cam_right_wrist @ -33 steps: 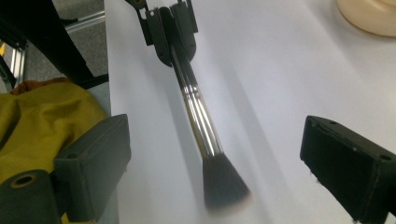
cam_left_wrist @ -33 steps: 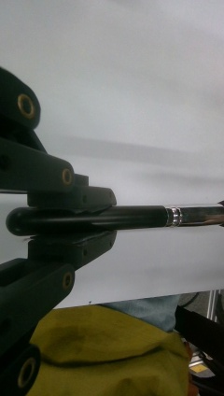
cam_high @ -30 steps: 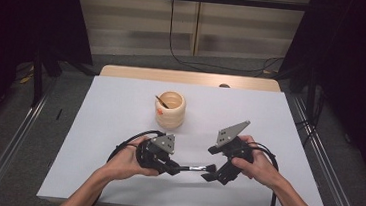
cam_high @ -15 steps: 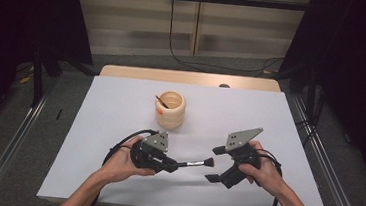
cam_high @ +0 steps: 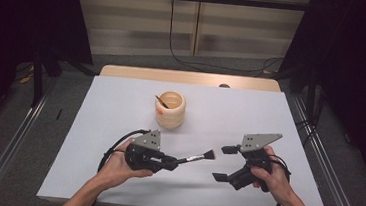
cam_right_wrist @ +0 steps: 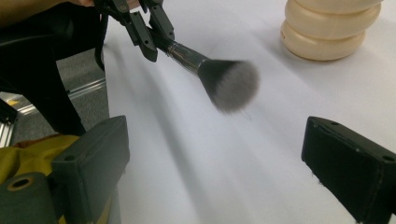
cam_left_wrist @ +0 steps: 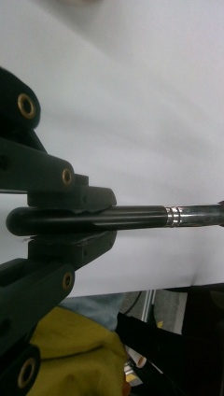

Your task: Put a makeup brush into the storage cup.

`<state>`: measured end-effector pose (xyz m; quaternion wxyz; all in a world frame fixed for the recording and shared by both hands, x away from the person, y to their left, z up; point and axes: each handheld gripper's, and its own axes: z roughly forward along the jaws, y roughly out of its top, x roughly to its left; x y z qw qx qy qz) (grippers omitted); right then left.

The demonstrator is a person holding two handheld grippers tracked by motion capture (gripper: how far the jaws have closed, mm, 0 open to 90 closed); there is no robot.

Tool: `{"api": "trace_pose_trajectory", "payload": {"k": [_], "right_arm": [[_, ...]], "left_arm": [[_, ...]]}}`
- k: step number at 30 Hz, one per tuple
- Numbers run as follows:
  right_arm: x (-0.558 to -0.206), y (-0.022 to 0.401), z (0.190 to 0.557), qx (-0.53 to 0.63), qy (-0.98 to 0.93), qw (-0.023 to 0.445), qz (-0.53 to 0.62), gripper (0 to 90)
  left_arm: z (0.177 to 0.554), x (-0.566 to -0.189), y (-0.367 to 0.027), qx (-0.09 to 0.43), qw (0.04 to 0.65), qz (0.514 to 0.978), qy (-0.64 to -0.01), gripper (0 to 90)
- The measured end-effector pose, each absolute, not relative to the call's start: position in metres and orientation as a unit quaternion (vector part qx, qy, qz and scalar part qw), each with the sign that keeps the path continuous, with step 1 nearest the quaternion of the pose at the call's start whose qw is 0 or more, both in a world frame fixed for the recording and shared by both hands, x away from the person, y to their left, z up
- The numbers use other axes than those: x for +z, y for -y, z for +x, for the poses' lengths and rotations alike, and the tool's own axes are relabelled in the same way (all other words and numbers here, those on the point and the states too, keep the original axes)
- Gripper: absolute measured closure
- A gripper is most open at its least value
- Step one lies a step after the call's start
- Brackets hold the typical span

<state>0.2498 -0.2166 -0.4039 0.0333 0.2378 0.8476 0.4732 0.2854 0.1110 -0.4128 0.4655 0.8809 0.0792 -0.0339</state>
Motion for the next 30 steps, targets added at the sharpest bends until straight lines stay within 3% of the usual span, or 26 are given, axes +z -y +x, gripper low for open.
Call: {"api": "trace_pose_trajectory", "payload": {"k": [20,30], "right_arm": [[-0.404,0.229,0.234,0.528,-0.818,0.052,0.222,6.3],[-0.403,0.228,0.237,0.568,-0.794,0.026,0.215,4.1]], "left_arm": [[0.272,-0.416,-0.125,-0.027,0.530,0.842,-0.095,79.4],[0.268,-0.415,-0.125,-0.023,0.556,0.825,-0.096,79.4]]}}
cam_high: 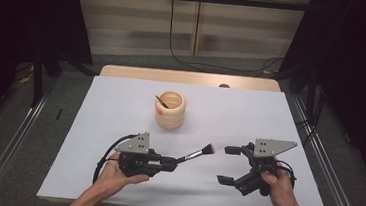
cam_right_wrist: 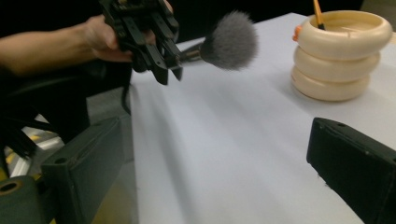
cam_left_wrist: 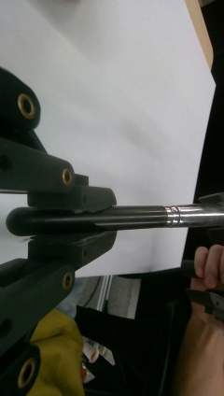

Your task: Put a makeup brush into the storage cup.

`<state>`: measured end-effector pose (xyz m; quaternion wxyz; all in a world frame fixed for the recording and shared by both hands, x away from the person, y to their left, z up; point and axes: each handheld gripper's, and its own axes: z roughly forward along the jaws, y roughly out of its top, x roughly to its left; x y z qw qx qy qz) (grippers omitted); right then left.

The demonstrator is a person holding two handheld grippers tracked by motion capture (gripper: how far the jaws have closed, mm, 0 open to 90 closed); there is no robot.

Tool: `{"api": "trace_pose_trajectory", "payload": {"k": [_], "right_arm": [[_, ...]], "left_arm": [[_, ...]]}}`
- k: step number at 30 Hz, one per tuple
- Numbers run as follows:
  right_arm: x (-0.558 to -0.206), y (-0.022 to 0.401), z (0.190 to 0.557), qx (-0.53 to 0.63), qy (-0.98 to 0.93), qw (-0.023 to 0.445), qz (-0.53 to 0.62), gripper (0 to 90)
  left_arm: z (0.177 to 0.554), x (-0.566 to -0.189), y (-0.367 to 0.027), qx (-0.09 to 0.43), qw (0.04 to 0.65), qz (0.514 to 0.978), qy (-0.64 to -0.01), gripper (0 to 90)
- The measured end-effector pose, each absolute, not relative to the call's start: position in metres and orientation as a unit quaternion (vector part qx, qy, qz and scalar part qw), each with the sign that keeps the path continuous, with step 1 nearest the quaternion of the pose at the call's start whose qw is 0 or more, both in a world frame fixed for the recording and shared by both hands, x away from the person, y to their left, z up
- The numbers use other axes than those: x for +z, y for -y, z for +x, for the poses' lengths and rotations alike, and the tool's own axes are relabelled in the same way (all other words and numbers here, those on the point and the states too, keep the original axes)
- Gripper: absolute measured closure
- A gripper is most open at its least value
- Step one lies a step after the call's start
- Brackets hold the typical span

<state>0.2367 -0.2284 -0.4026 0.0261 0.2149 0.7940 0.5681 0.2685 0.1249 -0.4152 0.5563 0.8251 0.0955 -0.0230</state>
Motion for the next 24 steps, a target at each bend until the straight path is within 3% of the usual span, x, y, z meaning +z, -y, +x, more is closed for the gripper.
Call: {"api": "trace_pose_trajectory", "payload": {"k": [19,24], "right_arm": [[-0.387,0.214,0.238,0.613,-0.766,0.040,0.191,4.8],[-0.384,0.206,0.247,0.612,-0.770,0.027,0.177,20.8]], "left_arm": [[0.263,-0.411,-0.117,-0.020,0.587,0.805,-0.086,79.4],[0.262,-0.409,-0.115,-0.020,0.587,0.805,-0.082,79.4]]}}
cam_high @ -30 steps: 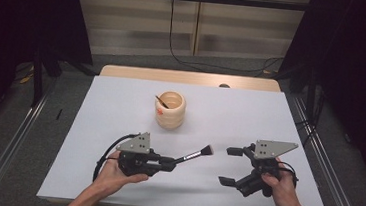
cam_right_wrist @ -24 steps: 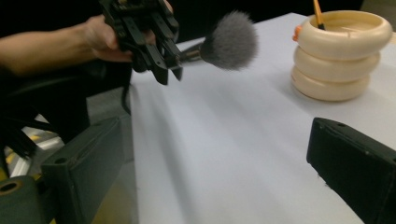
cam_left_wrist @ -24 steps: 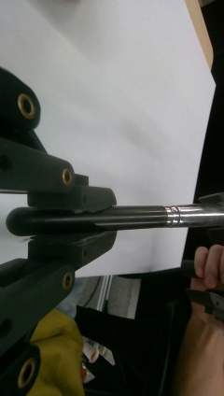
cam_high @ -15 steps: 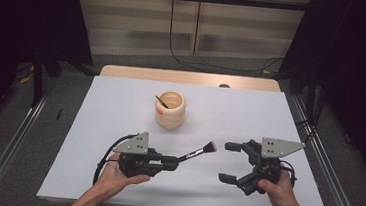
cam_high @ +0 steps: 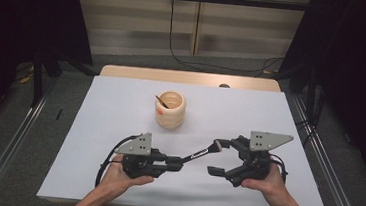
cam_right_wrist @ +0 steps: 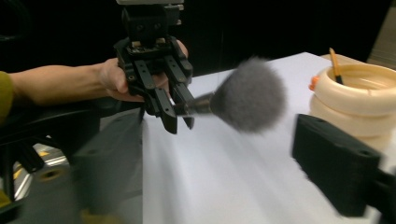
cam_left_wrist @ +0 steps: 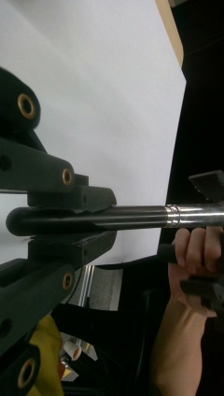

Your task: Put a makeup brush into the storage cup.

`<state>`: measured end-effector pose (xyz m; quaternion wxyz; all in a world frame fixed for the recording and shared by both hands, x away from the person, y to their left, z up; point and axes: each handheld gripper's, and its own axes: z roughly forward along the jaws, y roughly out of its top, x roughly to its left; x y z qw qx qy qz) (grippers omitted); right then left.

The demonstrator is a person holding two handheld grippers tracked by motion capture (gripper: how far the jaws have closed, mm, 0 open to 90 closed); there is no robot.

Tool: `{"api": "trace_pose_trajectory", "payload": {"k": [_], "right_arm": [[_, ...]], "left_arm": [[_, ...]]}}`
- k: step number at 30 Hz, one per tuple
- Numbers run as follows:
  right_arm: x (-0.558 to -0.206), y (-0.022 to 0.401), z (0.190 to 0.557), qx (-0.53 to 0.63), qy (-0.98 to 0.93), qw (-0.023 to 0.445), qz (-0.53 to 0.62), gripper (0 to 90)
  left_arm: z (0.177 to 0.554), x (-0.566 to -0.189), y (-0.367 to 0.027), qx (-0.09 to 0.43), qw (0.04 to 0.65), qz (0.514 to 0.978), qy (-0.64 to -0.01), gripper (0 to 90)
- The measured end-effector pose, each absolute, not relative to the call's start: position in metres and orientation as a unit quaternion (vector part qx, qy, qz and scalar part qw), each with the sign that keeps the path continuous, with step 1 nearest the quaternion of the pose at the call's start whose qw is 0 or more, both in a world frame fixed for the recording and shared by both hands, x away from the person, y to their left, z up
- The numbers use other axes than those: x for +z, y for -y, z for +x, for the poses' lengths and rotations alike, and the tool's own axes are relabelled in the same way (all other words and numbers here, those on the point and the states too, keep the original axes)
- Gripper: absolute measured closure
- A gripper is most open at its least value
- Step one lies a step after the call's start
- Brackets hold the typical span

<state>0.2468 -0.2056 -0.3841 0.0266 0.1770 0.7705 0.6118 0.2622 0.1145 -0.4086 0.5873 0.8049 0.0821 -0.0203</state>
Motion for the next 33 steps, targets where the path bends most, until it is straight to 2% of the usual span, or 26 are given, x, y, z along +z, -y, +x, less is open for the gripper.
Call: {"api": "trace_pose_trajectory", "payload": {"k": [5,9,23,27,33], "right_arm": [[-0.381,0.202,0.255,0.618,-0.769,0.019,0.165,37.6],[-0.384,0.204,0.258,0.624,-0.764,0.009,0.164,45.5],[-0.386,0.205,0.260,0.634,-0.758,-0.017,0.154,63.8],[-0.387,0.207,0.261,0.634,-0.757,-0.025,0.154,71.4],[-0.388,0.207,0.262,0.638,-0.755,-0.035,0.149,74.7]], "left_arm": [[0.262,-0.409,-0.114,-0.021,0.589,0.804,-0.081,79.4],[0.262,-0.409,-0.115,-0.020,0.589,0.804,-0.082,79.4],[0.262,-0.412,-0.112,-0.025,0.587,0.805,-0.080,79.4],[0.261,-0.413,-0.112,-0.027,0.587,0.806,-0.077,79.4],[0.262,-0.413,-0.112,-0.028,0.585,0.807,-0.072,79.3]]}}
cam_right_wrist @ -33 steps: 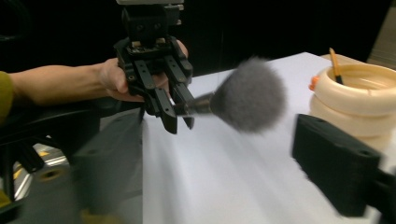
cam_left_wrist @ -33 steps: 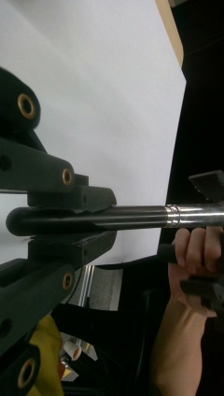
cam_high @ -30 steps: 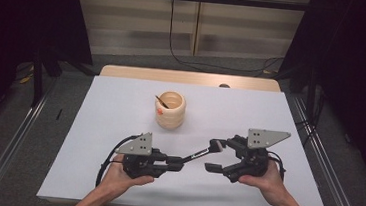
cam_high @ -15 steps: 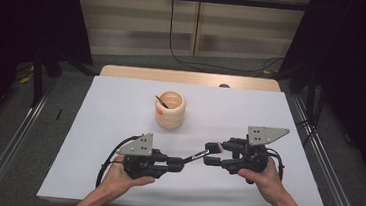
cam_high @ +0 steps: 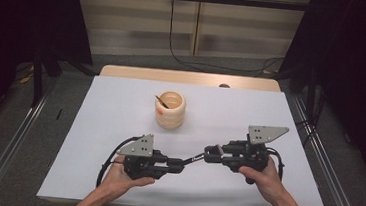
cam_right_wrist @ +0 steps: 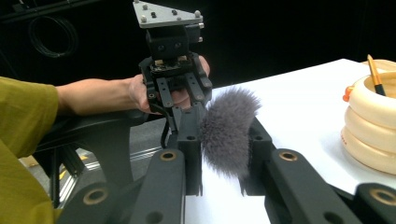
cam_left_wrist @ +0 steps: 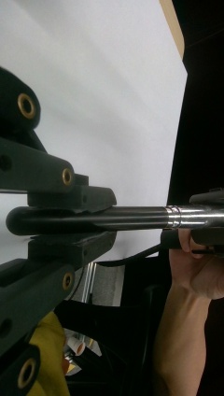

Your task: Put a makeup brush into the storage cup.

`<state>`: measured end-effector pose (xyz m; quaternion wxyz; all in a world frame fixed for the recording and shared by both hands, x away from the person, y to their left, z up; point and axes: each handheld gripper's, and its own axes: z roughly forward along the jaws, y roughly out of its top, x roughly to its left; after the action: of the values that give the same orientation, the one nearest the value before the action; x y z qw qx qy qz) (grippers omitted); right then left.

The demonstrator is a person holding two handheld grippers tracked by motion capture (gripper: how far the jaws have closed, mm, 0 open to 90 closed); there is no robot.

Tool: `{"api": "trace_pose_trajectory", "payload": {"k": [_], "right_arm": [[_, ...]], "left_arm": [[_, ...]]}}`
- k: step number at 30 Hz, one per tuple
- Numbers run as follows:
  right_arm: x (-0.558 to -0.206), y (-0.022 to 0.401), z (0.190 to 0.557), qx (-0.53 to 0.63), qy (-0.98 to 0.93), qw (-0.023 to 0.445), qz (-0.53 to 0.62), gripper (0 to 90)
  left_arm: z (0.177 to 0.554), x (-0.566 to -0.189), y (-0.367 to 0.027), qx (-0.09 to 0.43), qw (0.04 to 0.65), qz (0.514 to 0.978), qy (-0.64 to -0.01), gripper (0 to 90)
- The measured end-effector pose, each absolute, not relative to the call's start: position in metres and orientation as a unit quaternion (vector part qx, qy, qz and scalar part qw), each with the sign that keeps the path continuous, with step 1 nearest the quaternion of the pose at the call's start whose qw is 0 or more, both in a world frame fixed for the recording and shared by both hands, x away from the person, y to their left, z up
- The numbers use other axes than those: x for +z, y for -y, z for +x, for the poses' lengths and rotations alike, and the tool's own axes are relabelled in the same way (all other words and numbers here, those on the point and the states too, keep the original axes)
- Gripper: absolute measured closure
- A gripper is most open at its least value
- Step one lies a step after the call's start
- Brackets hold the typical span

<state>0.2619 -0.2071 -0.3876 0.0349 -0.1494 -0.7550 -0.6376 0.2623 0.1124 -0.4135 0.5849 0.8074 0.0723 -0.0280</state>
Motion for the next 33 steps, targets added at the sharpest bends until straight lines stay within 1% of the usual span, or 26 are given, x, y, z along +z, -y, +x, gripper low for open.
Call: {"api": "trace_pose_trajectory", "payload": {"k": [8,15,16,20,27,33], "right_arm": [[-0.388,0.208,0.262,-0.635,0.757,0.046,-0.144,76.7],[-0.386,0.207,0.261,-0.635,0.758,0.050,-0.142,77.4],[-0.386,0.207,0.261,-0.634,0.759,0.048,-0.142,77.4],[-0.386,0.208,0.261,-0.634,0.758,0.047,-0.144,77.5],[-0.384,0.210,0.262,-0.633,0.758,0.043,-0.150,77.5],[-0.383,0.212,0.262,-0.631,0.758,0.042,-0.156,77.5]], "left_arm": [[0.263,-0.417,-0.112,-0.026,0.586,0.807,-0.072,77.9],[0.264,-0.418,-0.113,-0.018,0.592,0.802,-0.081,73.1],[0.264,-0.417,-0.113,-0.016,0.594,0.800,-0.084,69.8],[0.264,-0.418,-0.114,-0.006,0.594,0.799,-0.093,61.7],[0.264,-0.417,-0.115,0.009,0.588,0.800,-0.120,37.9],[0.265,-0.416,-0.122,0.021,0.595,0.791,-0.143,21.2]]}}
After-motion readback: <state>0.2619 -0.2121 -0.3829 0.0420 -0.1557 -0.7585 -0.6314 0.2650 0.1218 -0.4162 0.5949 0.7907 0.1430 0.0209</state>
